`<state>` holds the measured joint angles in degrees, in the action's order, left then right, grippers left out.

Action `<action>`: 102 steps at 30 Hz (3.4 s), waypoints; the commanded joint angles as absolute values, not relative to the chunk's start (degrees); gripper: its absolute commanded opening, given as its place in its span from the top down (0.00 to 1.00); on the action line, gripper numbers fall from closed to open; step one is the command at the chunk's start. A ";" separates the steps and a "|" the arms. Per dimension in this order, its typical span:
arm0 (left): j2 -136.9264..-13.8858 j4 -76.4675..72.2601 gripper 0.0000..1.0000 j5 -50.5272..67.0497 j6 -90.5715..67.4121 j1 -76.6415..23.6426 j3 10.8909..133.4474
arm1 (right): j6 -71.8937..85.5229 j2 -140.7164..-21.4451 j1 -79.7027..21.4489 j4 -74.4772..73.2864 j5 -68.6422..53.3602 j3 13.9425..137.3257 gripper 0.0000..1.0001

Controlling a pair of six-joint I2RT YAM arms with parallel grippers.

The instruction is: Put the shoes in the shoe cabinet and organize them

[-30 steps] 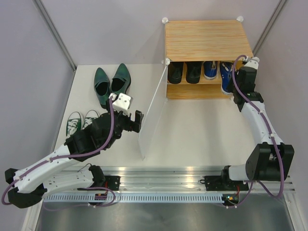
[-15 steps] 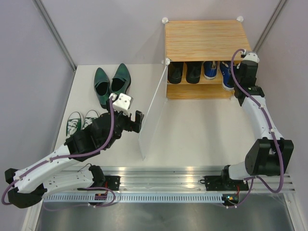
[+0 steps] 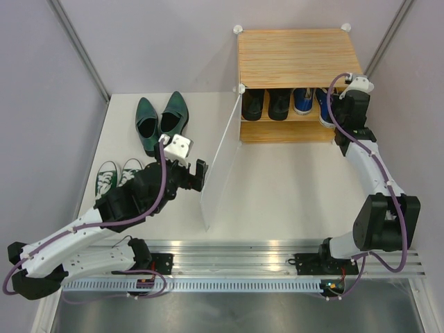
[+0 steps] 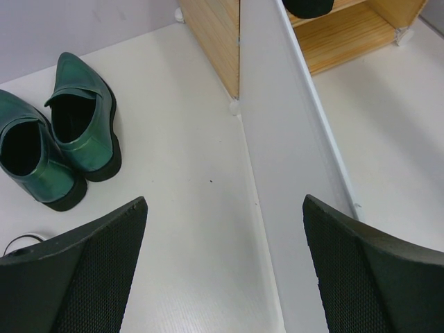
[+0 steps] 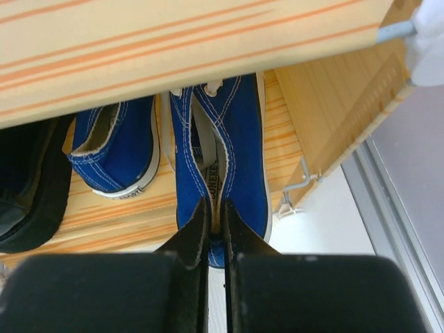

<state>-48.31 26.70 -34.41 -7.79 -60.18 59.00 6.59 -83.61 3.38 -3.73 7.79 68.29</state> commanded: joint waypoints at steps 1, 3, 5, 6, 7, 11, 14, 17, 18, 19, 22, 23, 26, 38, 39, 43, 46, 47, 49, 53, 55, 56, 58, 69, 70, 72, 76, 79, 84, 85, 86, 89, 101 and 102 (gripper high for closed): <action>-48.78 25.40 0.05 -35.33 -6.50 -60.03 59.06 | 6.24 -84.46 3.43 6.85 5.54 68.20 0.99; -48.87 25.40 0.05 -35.42 -6.50 -60.03 58.97 | 6.07 -85.25 3.43 7.82 5.45 68.55 0.99; -49.04 25.40 0.05 -35.51 -6.50 -60.03 58.97 | 5.98 -85.87 3.43 8.35 5.19 68.82 0.99; -49.13 25.31 0.05 -35.59 -6.42 -60.03 58.97 | 5.89 -86.30 3.43 8.61 5.19 68.91 0.99; -49.13 25.40 0.05 -35.68 -6.50 -59.94 58.97 | 5.80 -86.57 3.43 8.70 5.01 69.34 0.99; -49.04 25.31 0.05 -36.30 -6.50 -59.94 58.97 | 5.80 -88.06 3.34 9.66 5.10 70.14 0.99; -49.04 25.23 0.05 -36.83 -6.50 -59.85 58.89 | 5.36 -88.59 3.34 10.72 4.75 70.22 0.99; -49.22 25.14 0.05 -36.83 -6.50 -59.68 58.80 | 4.49 -88.86 3.25 12.47 3.78 69.70 0.99; -49.31 25.05 0.05 -36.83 -6.50 -59.50 58.80 | 4.22 -88.94 3.34 12.92 3.34 69.44 0.99; -49.31 25.05 0.05 -36.83 -6.59 -59.41 58.80 | 4.04 -89.03 3.34 13.27 3.25 69.43 0.99; -49.57 24.96 0.05 -36.91 -6.50 -59.15 58.80 | 3.60 -89.38 3.34 14.32 2.55 69.52 0.99; -49.66 24.87 0.05 -36.91 -6.50 -59.06 58.80 | 3.43 -89.65 3.34 15.02 2.03 69.52 0.99; -50.01 24.96 0.05 -36.91 -6.50 -58.71 58.80 | 2.81 -90.09 3.34 14.94 0.09 69.96 0.99; -50.54 24.96 0.05 -35.51 -6.94 -57.66 58.89 | 11.68 -85.35 3.25 17.05 -9.15 63.81 0.99; -50.45 24.96 0.05 -35.51 -6.94 -57.57 58.89 | 11.60 -85.25 3.25 16.96 -8.62 63.46 0.99; -50.19 24.96 0.05 -35.24 -7.12 -57.57 58.89 | 9.23 -84.64 3.34 13.81 -4.58 63.89 0.99; -50.10 24.96 0.05 -35.16 -7.12 -57.57 58.89 | 8.35 -82.80 4.13 13.45 -3.43 63.46 0.99; -50.01 24.87 0.05 -35.07 -7.12 -57.57 58.89 | 8.70 -82.10 4.48 13.27 -3.69 63.54 0.99; -50.01 25.05 0.05 -34.98 -7.12 -57.57 58.89 | 10.80 -81.74 5.70 12.83 -5.78 64.16 0.99; -49.57 24.96 0.05 -34.89 -7.21 -57.57 58.97 | 13.53 -82.17 6.24 12.92 -9.05 65.04 0.99; -49.48 25.05 0.05 -34.89 -7.12 -57.57 58.97 | 15.37 -82.61 6.24 13.44 -9.84 65.21 0.99; -49.31 25.05 0.05 -34.89 -7.12 -57.57 58.97 | 16.08 -82.97 6.24 13.71 -10.54 65.21 0.99; -49.13 25.05 0.05 -34.81 -7.12 -57.57 58.97 | 18.18 -83.32 6.33 14.41 -10.98 65.04 0.99; -48.52 25.05 0.05 -34.10 -7.29 -57.66 59.06 | 25.31 -83.94 5.54 16.70 -12.04 63.28 0.99; -48.34 25.05 0.05 -34.10 -7.29 -57.57 59.06 | 25.40 -83.85 5.62 16.26 -12.13 63.19 0.99; -48.25 24.96 0.05 -34.01 -7.29 -57.57 59.06 | 24.79 -83.76 5.62 16.00 -12.57 63.37 0.99; -48.51 24.96 0.05 -33.93 -7.29 -57.57 59.06 | 19.10 -83.15 5.62 10.84 -9.34 65.56 0.99; -48.34 25.05 0.05 -34.10 -7.29 -57.57 58.97 | 13.12 -82.88 6.15 6.44 -5.21 68.02 0.99; -48.52 25.05 0.05 -34.10 -7.29 -57.57 59.06 | 12.39 -82.44 8.60 3.61 -2.63 69.08 0.99; -48.60 24.96 0.05 -34.10 -7.29 -57.66 58.98 | 12.91 -82.44 9.05 3.60 -2.98 68.82 0.99; -48.60 25.05 0.05 -34.10 -7.29 -57.57 58.97 | 13.79 -82.62 9.49 3.60 -3.25 68.47 0.99; -49.04 25.05 0.05 -34.10 -7.21 -57.57 59.06 | 14.50 -83.05 10.28 3.87 -3.34 68.29 0.99; -49.57 25.05 0.05 -34.63 -7.12 -57.39 58.97 | 20.03 -84.37 10.99 5.62 6.76 69.96 0.99; -49.57 25.05 0.05 -34.63 -7.12 -57.31 58.97 | 20.65 -84.46 10.99 6.15 7.46 69.79 0.99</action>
